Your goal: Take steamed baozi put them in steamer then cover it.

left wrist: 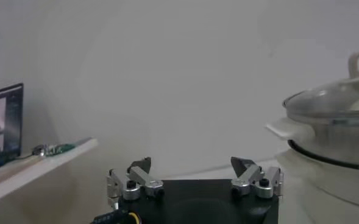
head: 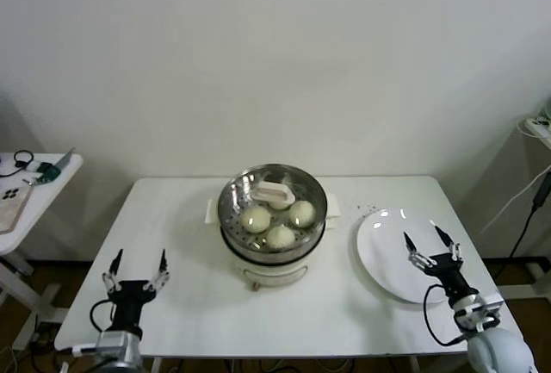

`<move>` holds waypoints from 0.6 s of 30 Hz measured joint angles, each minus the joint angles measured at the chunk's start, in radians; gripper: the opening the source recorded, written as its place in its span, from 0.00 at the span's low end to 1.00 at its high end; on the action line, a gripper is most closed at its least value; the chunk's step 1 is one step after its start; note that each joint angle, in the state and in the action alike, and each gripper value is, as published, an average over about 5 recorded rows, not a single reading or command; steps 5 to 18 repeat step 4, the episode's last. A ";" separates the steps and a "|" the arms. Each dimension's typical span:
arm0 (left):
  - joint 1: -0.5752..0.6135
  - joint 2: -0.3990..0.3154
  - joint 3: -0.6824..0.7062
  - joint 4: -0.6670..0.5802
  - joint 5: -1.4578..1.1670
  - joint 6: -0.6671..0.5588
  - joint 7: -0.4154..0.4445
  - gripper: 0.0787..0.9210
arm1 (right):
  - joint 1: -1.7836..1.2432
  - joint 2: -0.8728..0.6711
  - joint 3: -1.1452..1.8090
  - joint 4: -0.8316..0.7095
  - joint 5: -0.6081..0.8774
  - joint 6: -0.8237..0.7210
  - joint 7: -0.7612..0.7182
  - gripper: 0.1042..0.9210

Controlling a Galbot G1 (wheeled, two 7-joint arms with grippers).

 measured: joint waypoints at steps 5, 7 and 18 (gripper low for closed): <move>0.005 -0.003 -0.002 0.014 -0.023 -0.031 0.001 0.88 | -0.002 -0.001 0.000 -0.001 0.004 0.004 0.000 0.88; 0.005 -0.003 -0.002 0.014 -0.023 -0.031 0.001 0.88 | -0.002 -0.001 0.000 -0.001 0.004 0.004 0.000 0.88; 0.005 -0.003 -0.002 0.014 -0.023 -0.031 0.001 0.88 | -0.002 -0.001 0.000 -0.001 0.004 0.004 0.000 0.88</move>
